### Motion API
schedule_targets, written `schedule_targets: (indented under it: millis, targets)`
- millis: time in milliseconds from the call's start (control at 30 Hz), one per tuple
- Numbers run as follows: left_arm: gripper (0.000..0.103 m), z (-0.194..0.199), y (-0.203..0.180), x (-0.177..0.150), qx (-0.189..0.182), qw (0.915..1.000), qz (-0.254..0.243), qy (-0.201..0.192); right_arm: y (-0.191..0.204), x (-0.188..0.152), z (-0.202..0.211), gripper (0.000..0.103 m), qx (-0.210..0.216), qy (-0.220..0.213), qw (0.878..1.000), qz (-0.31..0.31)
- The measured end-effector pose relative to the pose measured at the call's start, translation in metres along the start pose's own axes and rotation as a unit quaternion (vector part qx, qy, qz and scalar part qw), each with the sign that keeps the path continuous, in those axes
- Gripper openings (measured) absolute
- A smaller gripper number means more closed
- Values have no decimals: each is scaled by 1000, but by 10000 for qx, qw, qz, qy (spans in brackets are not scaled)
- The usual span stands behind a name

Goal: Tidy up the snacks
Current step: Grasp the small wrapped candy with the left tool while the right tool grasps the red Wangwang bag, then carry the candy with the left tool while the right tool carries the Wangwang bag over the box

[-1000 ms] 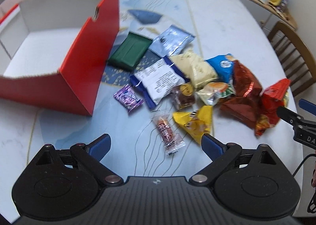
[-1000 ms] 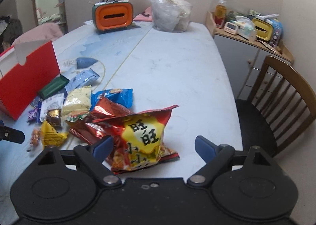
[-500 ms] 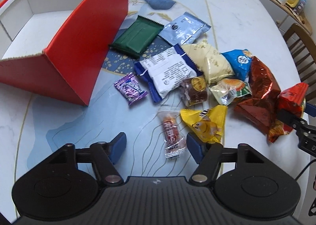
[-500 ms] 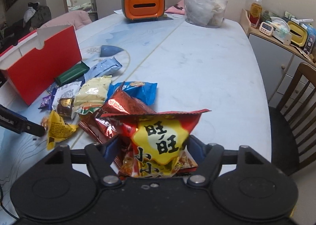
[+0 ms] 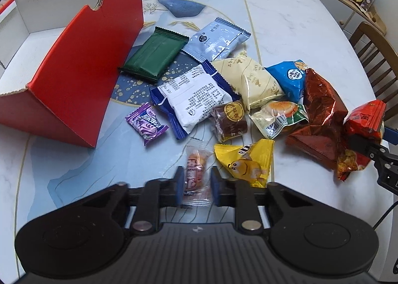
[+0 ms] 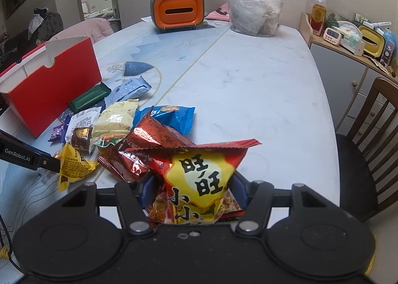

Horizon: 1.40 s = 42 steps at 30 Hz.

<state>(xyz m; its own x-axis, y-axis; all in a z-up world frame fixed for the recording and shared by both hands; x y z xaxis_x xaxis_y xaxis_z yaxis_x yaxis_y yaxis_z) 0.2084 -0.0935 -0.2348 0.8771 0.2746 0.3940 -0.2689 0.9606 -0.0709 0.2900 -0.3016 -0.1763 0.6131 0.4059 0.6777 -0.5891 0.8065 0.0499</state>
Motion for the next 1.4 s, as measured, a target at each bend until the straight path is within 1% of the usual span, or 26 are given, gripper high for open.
schedule_targets:
  millis: [167,400,567,767,933,1100,1233,1400]
  targets:
    - [18,1,3,0,108,9999,55,-53,-3,-2,4,59,-98,-32,9999,-91]
    - [18,13,4,-1,78,9995,259,-188,-5,-3,22,57,-102,-100,9997,-220]
    - [18,29,6,-4,84,9988,415,-256,-1,2,41,56,-41,-221,9995,-226]
    - [18,56,10,-7,96,9972,596,-437,9,11,64,56,173,-350,9991,-171]
    - [18,80,17,-8,126,9952,721,-657,27,23,80,56,372,-495,9981,-51]
    - [18,104,27,-5,94,9940,756,-784,49,37,92,56,510,-596,9969,49]
    - [18,119,41,2,18,9930,780,-886,72,49,98,56,602,-656,9958,212]
    - [18,136,62,13,-96,9920,710,-1038,107,67,99,56,707,-715,9945,274]
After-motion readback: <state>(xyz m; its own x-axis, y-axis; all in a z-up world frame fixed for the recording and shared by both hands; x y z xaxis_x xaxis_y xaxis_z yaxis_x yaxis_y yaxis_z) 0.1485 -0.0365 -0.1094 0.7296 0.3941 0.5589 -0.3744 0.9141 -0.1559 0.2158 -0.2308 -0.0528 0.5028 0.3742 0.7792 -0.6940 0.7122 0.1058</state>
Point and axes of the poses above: each gripper's, at about its wrist camera, not at the fingertips, and z roughly against the way its jaws point, y to its left, x to its top, the point moved 9 cm from there along -z, roughly the way its jaws point, and after that the axes turned 4 degrees about -z, right-handed, at the moved point
